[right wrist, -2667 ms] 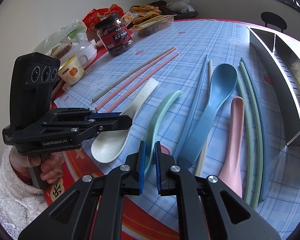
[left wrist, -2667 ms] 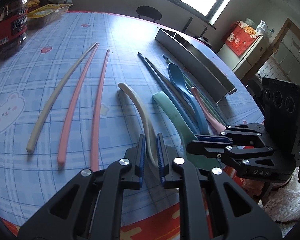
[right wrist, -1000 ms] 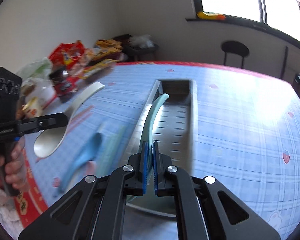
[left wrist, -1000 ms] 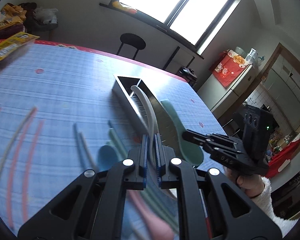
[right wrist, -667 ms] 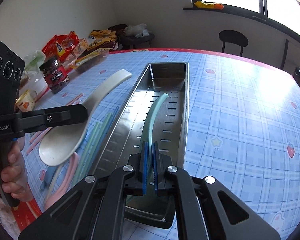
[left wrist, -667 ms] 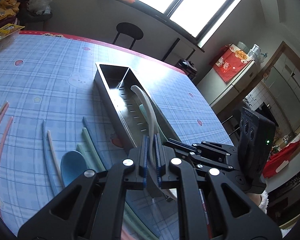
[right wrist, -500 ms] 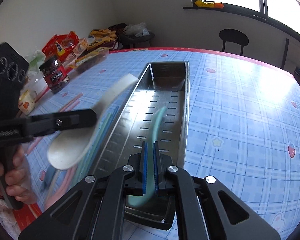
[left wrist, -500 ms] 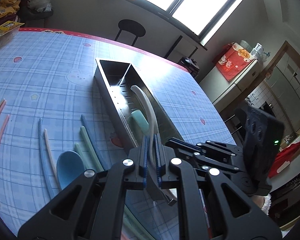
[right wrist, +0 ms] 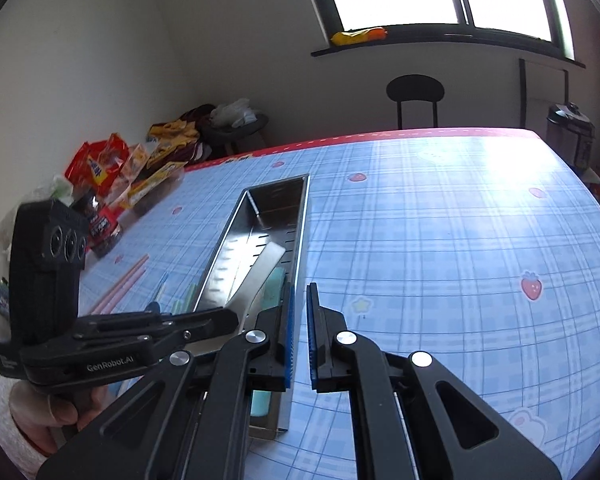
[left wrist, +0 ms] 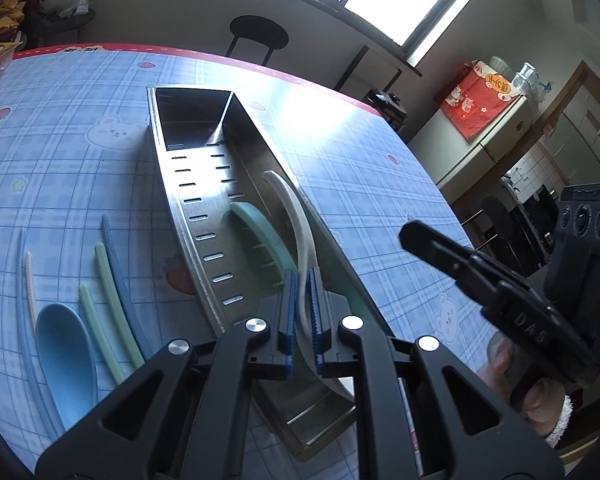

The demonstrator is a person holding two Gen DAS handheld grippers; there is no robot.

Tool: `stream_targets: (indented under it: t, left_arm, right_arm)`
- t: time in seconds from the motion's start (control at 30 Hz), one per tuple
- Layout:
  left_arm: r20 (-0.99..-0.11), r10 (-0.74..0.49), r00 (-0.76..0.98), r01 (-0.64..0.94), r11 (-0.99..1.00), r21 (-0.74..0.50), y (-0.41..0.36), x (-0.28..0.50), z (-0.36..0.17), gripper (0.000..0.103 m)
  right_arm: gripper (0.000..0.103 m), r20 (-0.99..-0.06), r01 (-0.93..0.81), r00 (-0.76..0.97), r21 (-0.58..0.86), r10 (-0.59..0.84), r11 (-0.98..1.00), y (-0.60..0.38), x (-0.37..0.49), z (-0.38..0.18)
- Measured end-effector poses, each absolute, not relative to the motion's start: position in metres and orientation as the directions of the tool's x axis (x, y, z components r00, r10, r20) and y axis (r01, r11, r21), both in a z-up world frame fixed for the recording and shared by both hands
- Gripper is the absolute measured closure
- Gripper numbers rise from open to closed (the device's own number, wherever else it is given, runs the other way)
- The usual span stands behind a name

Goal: Organize utensils
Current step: 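Carry the spoons into the steel tray and open the right gripper, then move the right tool to the pink spoon and grasp its handle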

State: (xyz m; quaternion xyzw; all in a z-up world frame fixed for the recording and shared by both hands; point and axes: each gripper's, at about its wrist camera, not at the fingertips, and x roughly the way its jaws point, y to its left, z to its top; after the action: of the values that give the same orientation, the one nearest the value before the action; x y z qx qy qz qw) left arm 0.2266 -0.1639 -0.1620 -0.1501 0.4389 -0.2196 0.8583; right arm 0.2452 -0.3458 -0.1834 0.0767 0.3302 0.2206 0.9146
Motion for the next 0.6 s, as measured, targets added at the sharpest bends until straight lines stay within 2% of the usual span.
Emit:
stream_targets:
  t: [0.1, 0.13, 0.17, 0.2, 0.33, 0.4, 0.5, 0.57, 0.6]
  left_arm:
    - [-0.703, -0.511, 0.495, 0.244, 0.858, -0.452, -0.169, 0.23, -0.165, 0.092]
    - [-0.701, -0.517, 0.491, 0.242, 0.854, -0.46, -0.168, 0.23, -0.165, 0.09]
    - [-0.697, -0.522, 0.491, 0.237, 0.85, -0.47, -0.166, 0.23, -0.163, 0.08]
    - [-0.691, -0.526, 0.495, 0.232, 0.847, -0.478, -0.163, 0.23, -0.159, 0.075]
    - [-0.658, -0.521, 0.543, 0.241, 0.848, -0.472, -0.143, 0.22, -0.134, 0.069]
    - [-0.631, -0.505, 0.589, 0.25, 0.856, -0.452, -0.124, 0.209, -0.114, 0.054]
    - [-0.597, -0.477, 0.645, 0.255, 0.871, -0.42, -0.094, 0.188, -0.089, 0.043]
    - [-0.582, -0.44, 0.684, 0.25, 0.891, -0.38, -0.067, 0.171, -0.073, 0.029]
    - [-0.572, -0.416, 0.707, 0.244, 0.903, -0.355, -0.052, 0.159, -0.066, 0.027]
  right_arm:
    - [0.096, -0.571, -0.347, 0.686, 0.287, 0.45, 0.893, -0.348, 0.246, -0.184]
    - [0.096, -0.573, -0.349, 0.685, 0.285, 0.45, 0.893, -0.348, 0.246, -0.184]
    - [0.096, -0.575, -0.35, 0.684, 0.281, 0.449, 0.894, -0.347, 0.246, -0.185]
    - [0.096, -0.578, -0.351, 0.683, 0.277, 0.447, 0.894, -0.346, 0.246, -0.185]
    - [0.085, -0.575, -0.356, 0.686, 0.269, 0.446, 0.895, -0.343, 0.246, -0.186]
    - [0.078, -0.569, -0.356, 0.692, 0.267, 0.445, 0.896, -0.341, 0.245, -0.187]
    - [0.069, -0.561, -0.359, 0.697, 0.265, 0.446, 0.895, -0.337, 0.242, -0.188]
    - [0.063, -0.555, -0.351, 0.705, 0.268, 0.442, 0.897, -0.334, 0.239, -0.186]
    - [0.062, -0.548, -0.35, 0.709, 0.272, 0.443, 0.896, -0.332, 0.236, -0.184]
